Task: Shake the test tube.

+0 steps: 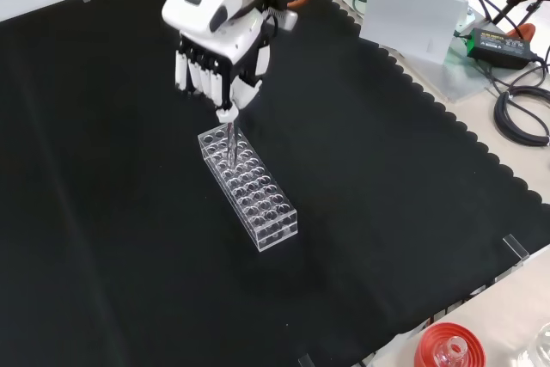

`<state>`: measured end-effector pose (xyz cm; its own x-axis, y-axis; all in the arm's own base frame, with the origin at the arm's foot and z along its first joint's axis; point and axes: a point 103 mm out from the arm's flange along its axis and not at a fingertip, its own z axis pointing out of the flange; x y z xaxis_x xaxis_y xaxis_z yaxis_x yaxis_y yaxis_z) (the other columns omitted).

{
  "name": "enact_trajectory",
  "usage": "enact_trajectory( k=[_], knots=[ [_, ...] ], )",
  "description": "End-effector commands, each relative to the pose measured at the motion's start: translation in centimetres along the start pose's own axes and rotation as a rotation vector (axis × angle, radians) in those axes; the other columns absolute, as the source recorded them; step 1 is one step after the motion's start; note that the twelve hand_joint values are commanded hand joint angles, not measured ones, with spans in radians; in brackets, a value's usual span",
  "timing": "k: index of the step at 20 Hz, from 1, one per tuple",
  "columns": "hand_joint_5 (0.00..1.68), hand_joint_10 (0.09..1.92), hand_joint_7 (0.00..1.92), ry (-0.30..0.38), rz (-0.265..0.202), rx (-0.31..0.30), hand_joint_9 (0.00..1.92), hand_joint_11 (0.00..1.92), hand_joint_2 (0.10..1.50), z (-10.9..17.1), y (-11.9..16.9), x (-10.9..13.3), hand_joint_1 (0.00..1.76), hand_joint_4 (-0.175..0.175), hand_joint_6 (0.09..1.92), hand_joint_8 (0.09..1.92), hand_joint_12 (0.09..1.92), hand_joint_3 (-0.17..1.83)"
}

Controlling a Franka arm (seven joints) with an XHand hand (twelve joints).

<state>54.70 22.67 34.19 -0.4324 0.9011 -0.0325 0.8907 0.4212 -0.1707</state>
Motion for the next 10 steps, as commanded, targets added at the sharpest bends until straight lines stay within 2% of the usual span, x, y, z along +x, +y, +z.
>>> enact_trajectory(
  k=[1,7,10],
  knots=[
    [1.36,0.52,1.40,0.014,0.012,-0.024,1.33,0.98,0.63,-1.31,-1.67,-0.89,1.44,-0.175,0.23,0.75,1.18,0.64],
    [1.36,0.52,1.40,0.036,0.040,-0.017,1.33,0.98,0.62,-1.03,-2.18,-1.60,1.44,-0.175,0.23,0.75,1.18,0.64],
    [1.36,0.52,1.40,0.068,0.030,-0.017,1.33,0.98,0.62,-0.98,-1.72,-0.88,1.44,-0.175,0.23,0.75,1.18,0.64]
  ],
)
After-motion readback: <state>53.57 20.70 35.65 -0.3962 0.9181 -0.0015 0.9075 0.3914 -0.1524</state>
